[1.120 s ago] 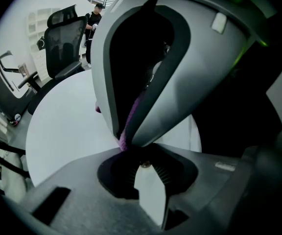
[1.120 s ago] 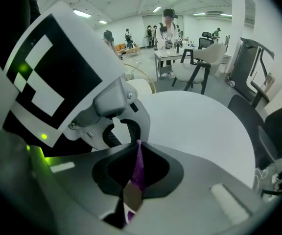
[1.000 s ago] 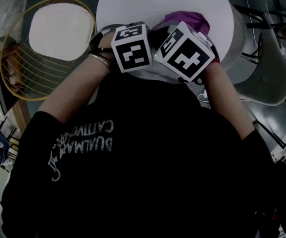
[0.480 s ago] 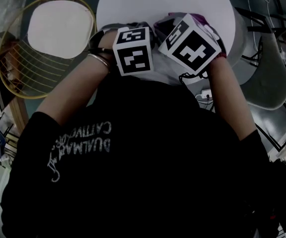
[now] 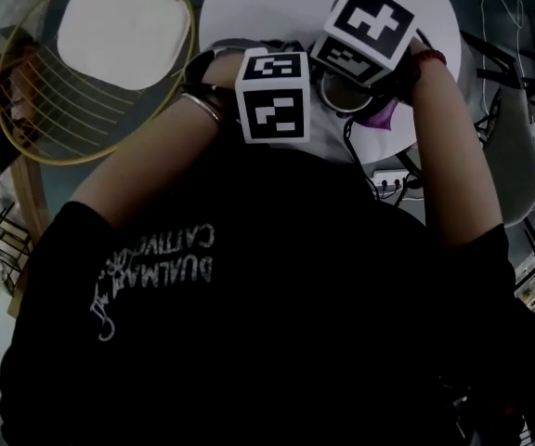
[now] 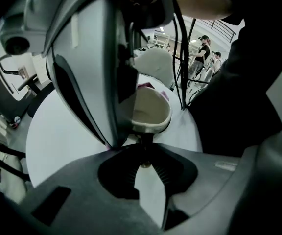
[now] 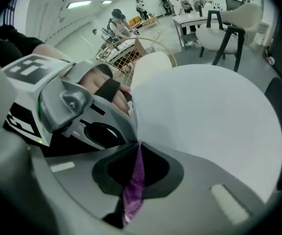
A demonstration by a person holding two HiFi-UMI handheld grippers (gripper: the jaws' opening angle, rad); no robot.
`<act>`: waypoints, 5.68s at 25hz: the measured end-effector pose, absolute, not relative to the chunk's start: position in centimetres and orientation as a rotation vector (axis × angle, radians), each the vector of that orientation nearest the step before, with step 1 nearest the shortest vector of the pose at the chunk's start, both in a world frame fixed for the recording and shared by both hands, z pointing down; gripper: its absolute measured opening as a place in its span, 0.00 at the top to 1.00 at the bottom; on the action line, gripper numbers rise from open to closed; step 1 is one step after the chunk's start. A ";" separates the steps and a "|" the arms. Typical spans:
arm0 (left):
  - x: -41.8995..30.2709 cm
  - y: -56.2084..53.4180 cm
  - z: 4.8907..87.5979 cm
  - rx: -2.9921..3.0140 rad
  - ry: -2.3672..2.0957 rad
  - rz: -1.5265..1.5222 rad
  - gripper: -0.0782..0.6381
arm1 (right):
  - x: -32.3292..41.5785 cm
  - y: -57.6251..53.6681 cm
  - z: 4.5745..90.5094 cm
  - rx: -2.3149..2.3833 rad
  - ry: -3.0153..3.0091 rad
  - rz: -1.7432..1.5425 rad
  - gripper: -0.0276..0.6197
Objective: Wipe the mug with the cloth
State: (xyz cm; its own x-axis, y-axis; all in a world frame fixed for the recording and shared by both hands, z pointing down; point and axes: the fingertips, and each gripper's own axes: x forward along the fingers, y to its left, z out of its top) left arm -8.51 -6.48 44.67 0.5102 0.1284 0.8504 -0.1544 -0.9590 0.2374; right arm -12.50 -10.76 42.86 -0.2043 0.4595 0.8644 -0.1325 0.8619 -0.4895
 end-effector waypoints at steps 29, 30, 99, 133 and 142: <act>-8.5 -6.8 44.7 2.485 -0.066 1.400 0.79 | -11.7 -12.2 46.4 -0.261 -1.587 0.936 0.92; -8.5 -6.7 44.7 2.486 -0.068 1.406 0.79 | -11.6 -12.2 46.4 -0.250 -1.595 0.960 0.92; -7.9 -4.1 45.3 2.333 -0.309 1.595 0.79 | 2.4 -12.5 44.2 1.400 -2.166 2.041 0.92; -8.2 -6.1 44.2 2.151 -0.498 1.585 0.80 | 3.0 -8.8 42.7 1.481 -2.008 2.019 0.92; -4.2 -8.9 44.8 2.127 -0.448 1.636 0.79 | 6.1 -10.9 43.5 1.443 -1.962 1.994 0.92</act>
